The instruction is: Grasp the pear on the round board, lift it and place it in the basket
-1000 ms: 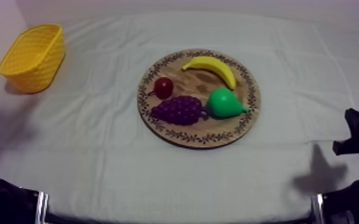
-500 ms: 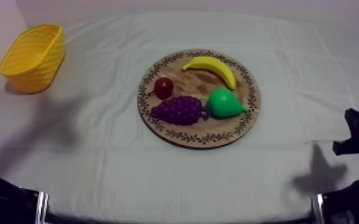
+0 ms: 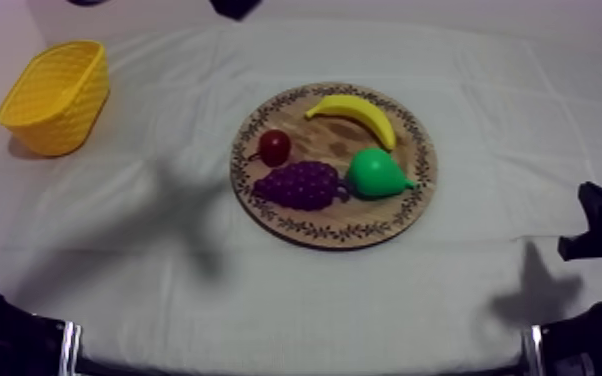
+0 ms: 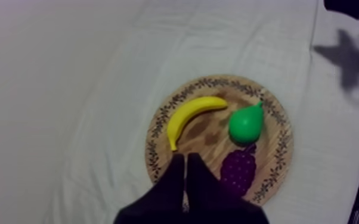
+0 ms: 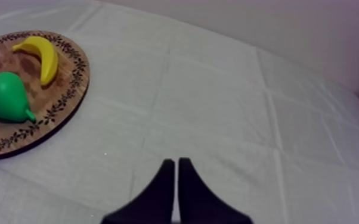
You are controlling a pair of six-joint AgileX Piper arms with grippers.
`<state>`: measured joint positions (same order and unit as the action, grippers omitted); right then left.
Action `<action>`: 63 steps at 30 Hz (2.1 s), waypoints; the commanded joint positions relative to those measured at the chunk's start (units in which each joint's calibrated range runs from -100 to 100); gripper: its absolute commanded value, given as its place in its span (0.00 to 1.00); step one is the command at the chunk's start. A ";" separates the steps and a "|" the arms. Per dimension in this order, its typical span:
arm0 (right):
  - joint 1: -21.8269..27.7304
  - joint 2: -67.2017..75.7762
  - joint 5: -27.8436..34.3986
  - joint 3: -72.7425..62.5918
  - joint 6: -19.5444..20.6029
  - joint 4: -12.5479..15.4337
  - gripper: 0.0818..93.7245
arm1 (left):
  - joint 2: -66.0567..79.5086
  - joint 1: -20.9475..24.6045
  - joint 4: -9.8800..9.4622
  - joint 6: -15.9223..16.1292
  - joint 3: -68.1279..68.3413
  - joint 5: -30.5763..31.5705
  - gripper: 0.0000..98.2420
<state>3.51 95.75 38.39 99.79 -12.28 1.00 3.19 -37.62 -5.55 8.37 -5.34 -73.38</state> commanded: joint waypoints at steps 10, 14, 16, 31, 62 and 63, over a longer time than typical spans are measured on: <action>0.01 0.01 0.00 -0.01 -0.01 0.00 0.00 | -11.75 -2.89 -0.78 -0.17 -3.89 -0.60 0.03; 0.01 0.01 0.00 -0.01 -0.01 0.00 0.00 | -15.50 -3.79 -0.75 -0.57 -5.26 -0.23 0.08; 0.01 0.01 0.00 -0.01 -0.01 0.00 0.00 | -17.28 -4.22 -0.79 -0.73 -5.91 -0.11 0.11; 0.01 0.01 0.00 -0.01 -0.02 0.00 0.00 | -25.85 -5.16 -0.85 -0.14 -11.32 -4.97 0.94; 0.01 0.01 0.00 -0.01 -0.01 0.00 0.00 | -49.64 -4.75 2.57 2.01 -26.76 -11.24 0.98; 0.01 0.01 0.00 -0.01 -0.01 0.00 0.00 | -50.43 -4.78 2.68 2.13 -27.47 -11.68 0.98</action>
<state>3.51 95.75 38.39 99.79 -12.28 1.00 -46.31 -42.40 -2.89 10.44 -32.06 -84.70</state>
